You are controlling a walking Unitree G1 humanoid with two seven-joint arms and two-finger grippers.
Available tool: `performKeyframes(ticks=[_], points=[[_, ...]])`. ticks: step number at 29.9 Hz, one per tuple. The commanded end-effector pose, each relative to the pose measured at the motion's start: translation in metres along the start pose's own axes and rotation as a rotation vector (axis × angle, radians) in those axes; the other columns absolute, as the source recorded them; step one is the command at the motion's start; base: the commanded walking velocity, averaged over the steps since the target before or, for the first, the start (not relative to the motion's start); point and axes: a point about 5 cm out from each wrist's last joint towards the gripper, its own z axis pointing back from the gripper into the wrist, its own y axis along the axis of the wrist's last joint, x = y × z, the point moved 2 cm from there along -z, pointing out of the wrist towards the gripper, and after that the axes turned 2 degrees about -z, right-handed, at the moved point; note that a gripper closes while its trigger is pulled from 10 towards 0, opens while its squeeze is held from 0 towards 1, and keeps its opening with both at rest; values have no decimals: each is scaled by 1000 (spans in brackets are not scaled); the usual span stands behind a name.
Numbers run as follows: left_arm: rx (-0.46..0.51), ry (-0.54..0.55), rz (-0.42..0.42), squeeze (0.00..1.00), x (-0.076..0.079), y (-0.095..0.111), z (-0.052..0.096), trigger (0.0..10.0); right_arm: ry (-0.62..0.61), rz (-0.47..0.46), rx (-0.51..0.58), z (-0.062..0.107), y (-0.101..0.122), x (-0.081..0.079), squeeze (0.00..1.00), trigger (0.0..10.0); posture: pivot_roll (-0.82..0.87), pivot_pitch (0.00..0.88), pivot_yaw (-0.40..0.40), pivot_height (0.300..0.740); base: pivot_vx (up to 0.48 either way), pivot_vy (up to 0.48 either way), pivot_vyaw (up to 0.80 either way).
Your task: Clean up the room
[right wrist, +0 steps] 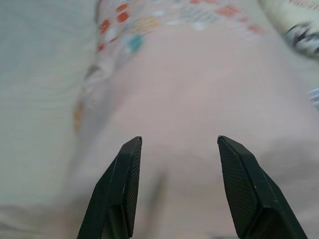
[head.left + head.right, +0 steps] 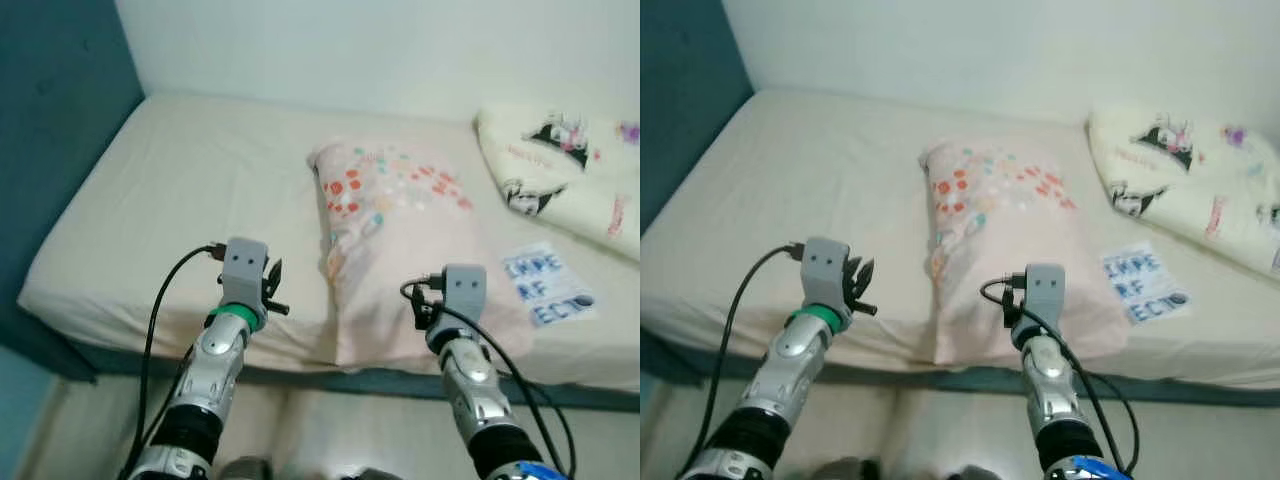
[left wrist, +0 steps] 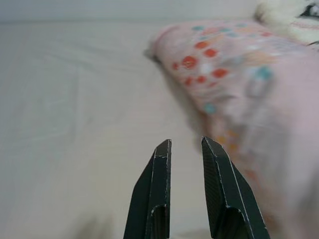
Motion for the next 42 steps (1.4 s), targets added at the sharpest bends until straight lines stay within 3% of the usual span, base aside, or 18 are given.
performKeyframes(ticks=[1,14,19,42], points=[[-22,-1,16,0,1,-5,1,10000,-6,2,-26,4,-9,2,0,10000,44,59,14,740,368,0,0],[-15,1,16,0,0,-3,0,10000,-2,4,-22,4,-8,1,0,10000,45,63,12,740,355,0,0],[-35,20,7,0,-7,-9,3,10000,-11,8,-8,0,-2,5,0,10000,36,67,21,740,0,0,0],[-80,-7,31,0,-3,-16,5,10000,-14,-10,-20,4,-7,2,0,10000,46,83,23,740,0,0,0]])
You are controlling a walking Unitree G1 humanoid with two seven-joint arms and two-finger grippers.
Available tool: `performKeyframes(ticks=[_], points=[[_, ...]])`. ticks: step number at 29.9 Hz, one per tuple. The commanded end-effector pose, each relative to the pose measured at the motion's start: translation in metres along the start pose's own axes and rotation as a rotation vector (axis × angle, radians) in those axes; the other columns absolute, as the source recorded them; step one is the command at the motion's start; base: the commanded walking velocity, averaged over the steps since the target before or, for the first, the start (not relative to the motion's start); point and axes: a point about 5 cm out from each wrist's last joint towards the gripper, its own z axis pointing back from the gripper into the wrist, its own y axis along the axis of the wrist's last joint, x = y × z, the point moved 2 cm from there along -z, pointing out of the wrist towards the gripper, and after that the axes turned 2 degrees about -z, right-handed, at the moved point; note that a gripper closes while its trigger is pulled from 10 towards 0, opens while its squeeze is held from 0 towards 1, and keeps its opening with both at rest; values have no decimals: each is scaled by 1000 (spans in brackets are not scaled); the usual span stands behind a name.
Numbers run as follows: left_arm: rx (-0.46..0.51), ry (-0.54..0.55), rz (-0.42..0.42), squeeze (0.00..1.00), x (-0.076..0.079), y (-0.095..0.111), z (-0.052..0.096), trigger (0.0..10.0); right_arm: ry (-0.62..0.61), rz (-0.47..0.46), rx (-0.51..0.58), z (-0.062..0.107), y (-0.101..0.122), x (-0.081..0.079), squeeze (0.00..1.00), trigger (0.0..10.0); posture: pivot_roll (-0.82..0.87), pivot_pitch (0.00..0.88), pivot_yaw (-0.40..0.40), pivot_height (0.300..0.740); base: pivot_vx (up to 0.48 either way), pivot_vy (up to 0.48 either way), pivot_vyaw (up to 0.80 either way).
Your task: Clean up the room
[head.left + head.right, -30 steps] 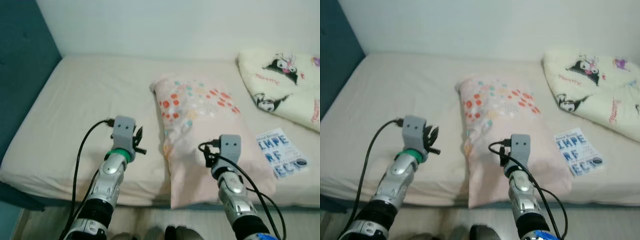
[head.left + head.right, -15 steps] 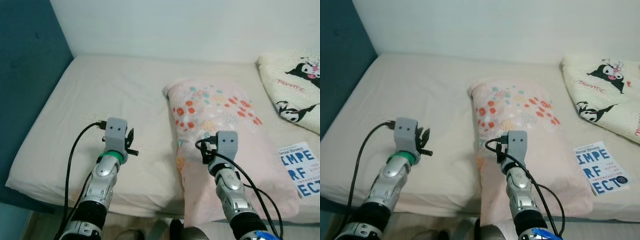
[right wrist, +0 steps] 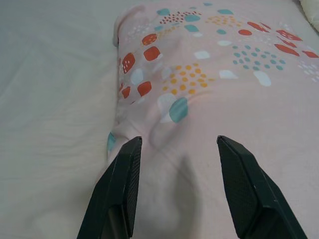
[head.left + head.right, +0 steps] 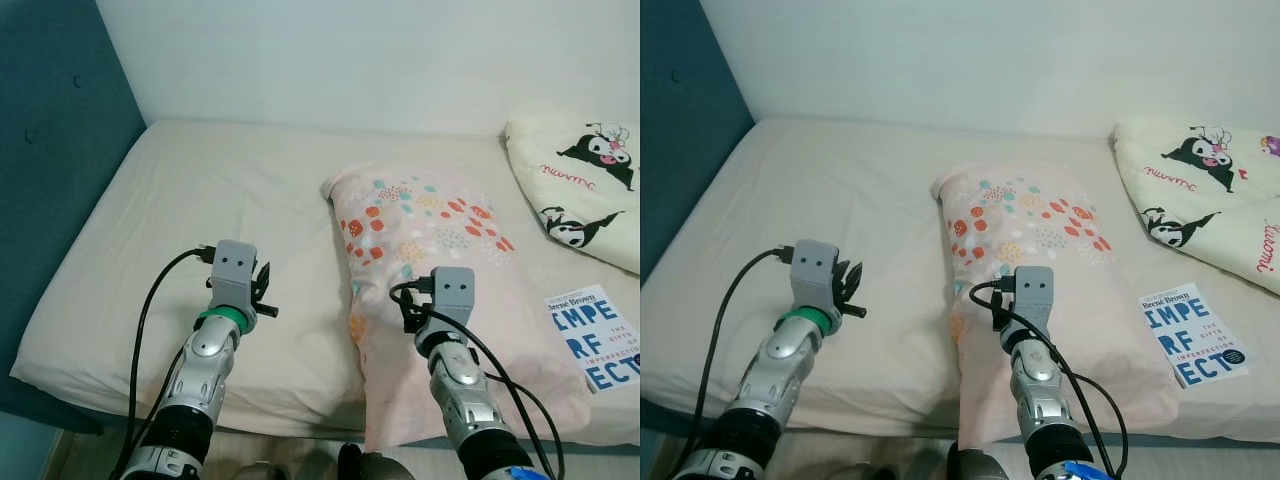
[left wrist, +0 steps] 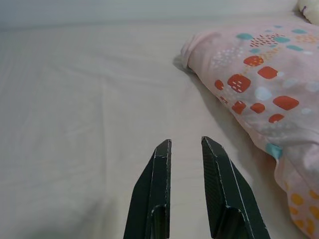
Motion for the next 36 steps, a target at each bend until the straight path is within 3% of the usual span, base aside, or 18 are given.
performKeyframes(ticks=[1,10,20,36], points=[[-38,-4,24,0,2,-9,3,10000,-6,-9,-22,2,-5,1,0,10000,46,83,23,740,0,0,0],[-47,-14,33,0,2,-10,3,10000,-5,-13,-23,3,-6,1,0,10000,45,82,24,740,0,0,0],[-48,-24,39,0,4,-9,2,10000,-9,-16,-29,2,-6,2,0,10000,45,68,24,740,-381,0,0],[-90,-71,0,0,8,-15,3,10000,-17,-46,-41,3,-9,2,0,10000,47,63,40,740,0,0,0]])
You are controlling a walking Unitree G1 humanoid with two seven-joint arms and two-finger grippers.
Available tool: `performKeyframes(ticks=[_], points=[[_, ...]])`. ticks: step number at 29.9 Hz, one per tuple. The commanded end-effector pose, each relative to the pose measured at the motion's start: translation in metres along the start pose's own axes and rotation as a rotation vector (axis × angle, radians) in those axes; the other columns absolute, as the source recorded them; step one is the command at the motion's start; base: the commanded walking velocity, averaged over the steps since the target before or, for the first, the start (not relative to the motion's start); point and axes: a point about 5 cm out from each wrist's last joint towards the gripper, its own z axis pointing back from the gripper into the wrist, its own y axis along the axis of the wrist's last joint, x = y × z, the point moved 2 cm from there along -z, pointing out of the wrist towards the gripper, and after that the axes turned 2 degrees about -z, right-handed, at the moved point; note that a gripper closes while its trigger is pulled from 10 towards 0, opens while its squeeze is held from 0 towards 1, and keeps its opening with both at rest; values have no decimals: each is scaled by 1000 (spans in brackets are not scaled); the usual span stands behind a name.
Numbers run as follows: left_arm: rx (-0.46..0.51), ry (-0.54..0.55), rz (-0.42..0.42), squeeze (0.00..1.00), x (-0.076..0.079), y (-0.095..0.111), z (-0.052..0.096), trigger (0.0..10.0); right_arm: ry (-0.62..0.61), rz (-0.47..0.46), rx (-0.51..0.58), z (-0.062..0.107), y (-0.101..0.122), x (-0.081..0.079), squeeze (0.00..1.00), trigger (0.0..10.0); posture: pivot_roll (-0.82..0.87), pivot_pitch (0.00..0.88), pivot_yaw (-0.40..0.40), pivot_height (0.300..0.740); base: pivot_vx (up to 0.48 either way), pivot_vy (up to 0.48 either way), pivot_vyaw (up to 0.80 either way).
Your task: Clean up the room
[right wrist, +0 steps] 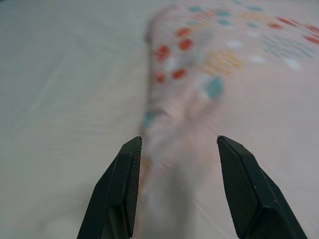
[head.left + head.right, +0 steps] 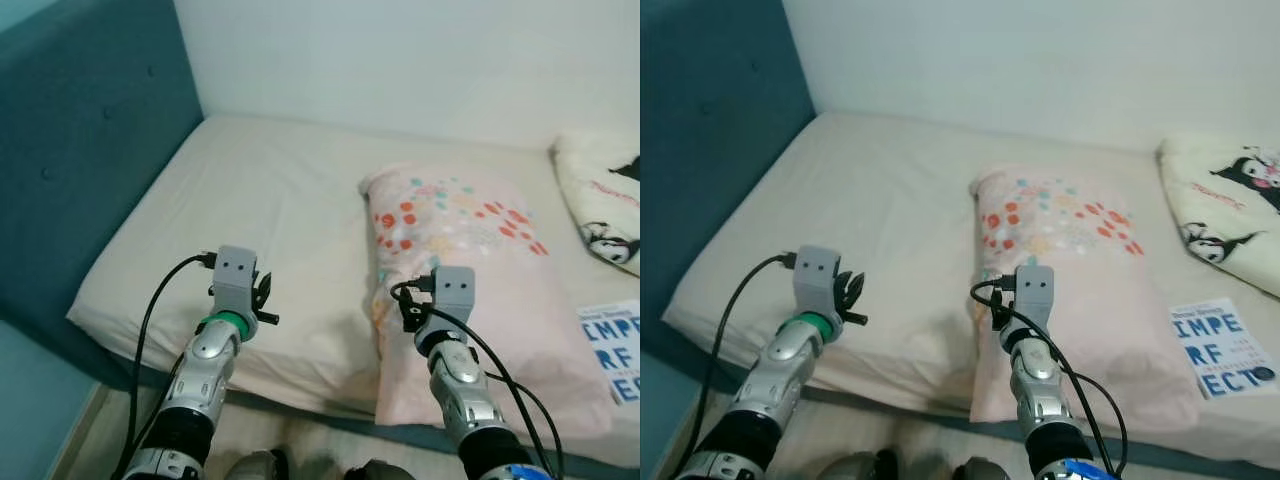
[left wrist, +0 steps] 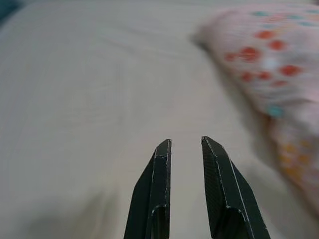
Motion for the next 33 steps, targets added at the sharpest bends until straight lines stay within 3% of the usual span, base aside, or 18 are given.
performKeyframes(ticks=[1,10,18,23,26,33], points=[[-33,-17,-11,0,2,-7,2,10000,-19,-21,-35,4,-10,3,0,10000,47,63,40,740,0,0,0],[-52,21,-18,0,-2,-7,-2,10000,-35,-18,-18,6,-8,7,0,10000,42,83,47,740,0,0,0],[-55,81,-14,0,-9,-11,1,10000,-16,8,-21,2,-5,7,0,10000,41,71,5,740,0,0,0],[-36,110,-11,0,-9,-6,-4,10000,46,82,3,-10,16,4,0,10000,-1,81,-29,740,0,0,0],[-26,120,-6,0,-8,-2,-7,10000,36,106,29,-16,31,13,0,10000,-8,95,-18,740,0,0,0],[-20,110,-30,0,-10,1,-7,10000,14,109,47,-18,40,20,0,10000,-2,102,3,740,0,0,0]])
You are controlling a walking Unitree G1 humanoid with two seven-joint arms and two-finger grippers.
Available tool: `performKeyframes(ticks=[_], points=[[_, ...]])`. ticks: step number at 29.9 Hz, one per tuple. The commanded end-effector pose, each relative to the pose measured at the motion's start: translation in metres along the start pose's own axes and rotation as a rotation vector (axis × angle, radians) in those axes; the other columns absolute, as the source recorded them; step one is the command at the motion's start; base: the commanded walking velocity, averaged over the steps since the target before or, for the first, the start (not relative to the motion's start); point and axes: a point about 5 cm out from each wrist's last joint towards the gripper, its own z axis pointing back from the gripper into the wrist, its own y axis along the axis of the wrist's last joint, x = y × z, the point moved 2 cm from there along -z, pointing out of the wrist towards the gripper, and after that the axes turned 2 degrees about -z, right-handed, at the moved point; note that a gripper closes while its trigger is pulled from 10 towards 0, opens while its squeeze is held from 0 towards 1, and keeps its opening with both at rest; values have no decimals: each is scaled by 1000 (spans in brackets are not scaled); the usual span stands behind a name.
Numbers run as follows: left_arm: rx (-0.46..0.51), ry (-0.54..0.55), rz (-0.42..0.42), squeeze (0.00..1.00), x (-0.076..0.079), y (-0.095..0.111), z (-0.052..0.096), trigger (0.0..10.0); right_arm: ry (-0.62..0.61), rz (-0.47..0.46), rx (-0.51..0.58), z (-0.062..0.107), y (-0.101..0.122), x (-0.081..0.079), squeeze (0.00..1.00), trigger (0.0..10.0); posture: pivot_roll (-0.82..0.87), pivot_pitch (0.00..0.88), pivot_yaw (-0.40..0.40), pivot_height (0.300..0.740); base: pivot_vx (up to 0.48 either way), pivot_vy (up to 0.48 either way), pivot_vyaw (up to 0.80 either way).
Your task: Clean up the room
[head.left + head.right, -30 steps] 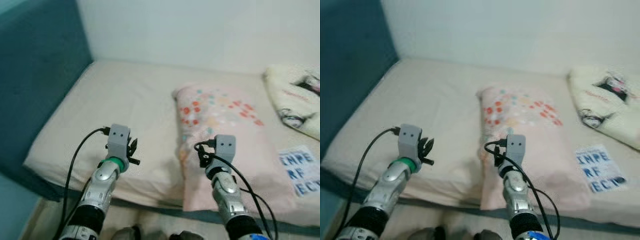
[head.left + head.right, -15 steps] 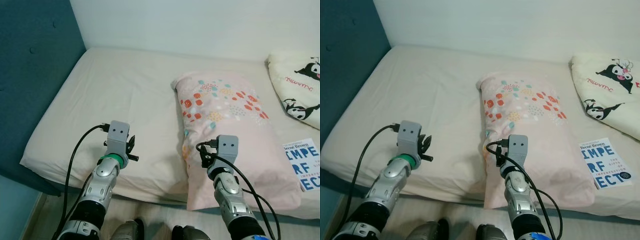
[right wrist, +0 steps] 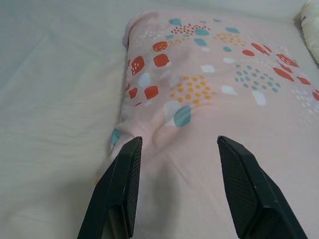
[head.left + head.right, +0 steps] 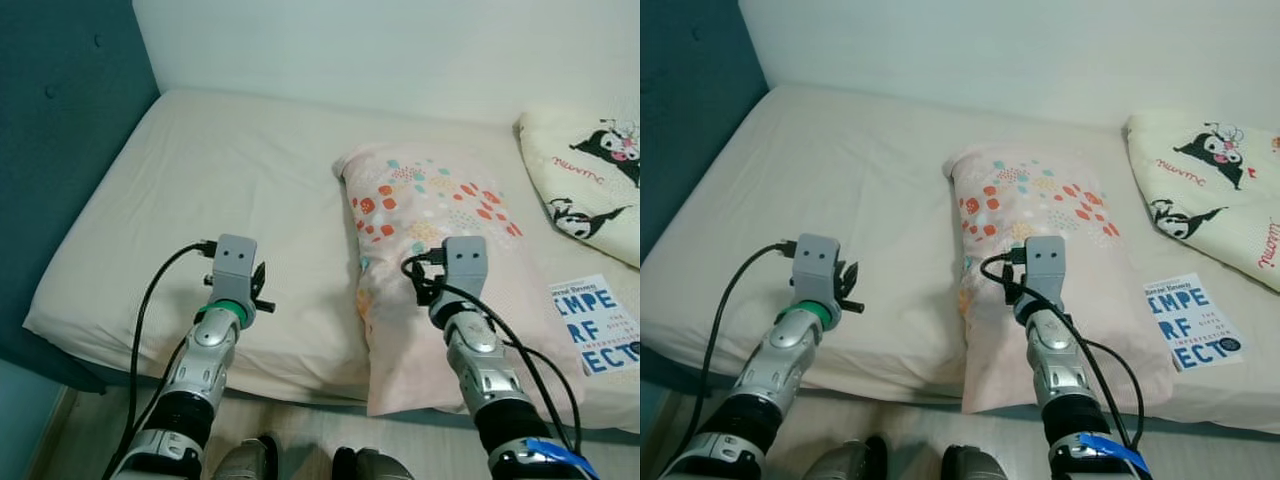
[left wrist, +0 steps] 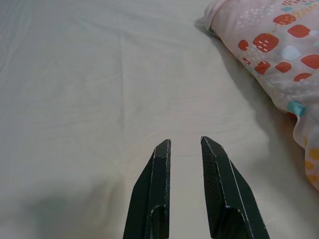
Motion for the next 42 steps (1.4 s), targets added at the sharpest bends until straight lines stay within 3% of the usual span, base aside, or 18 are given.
performKeyframes(ticks=[1,7,22,35,39,42], points=[[-20,-10,-10,0,0,-6,1,10000,-11,4,-13,0,-1,3,0,10000,-2,101,4,740,0,0,0],[-8,0,-28,0,-6,-3,0,10000,19,12,-13,-1,4,-6,0,10000,-4,100,5,740,0,0,0],[-14,-26,-52,0,-7,-7,3,10000,48,47,5,-12,22,-11,0,10000,-6,68,16,740,0,0,0],[16,-12,-77,0,-16,3,0,10000,93,50,35,-20,35,-24,0,10000,32,29,11,740,0,0,0],[23,0,-90,0,-23,8,0,10000,87,17,35,-17,31,-27,0,10000,57,52,19,740,0,0,0],[-6,0,-158,0,-28,2,5,10000,58,-20,13,-5,10,-28,0,10000,124,34,42,740,0,0,0]])
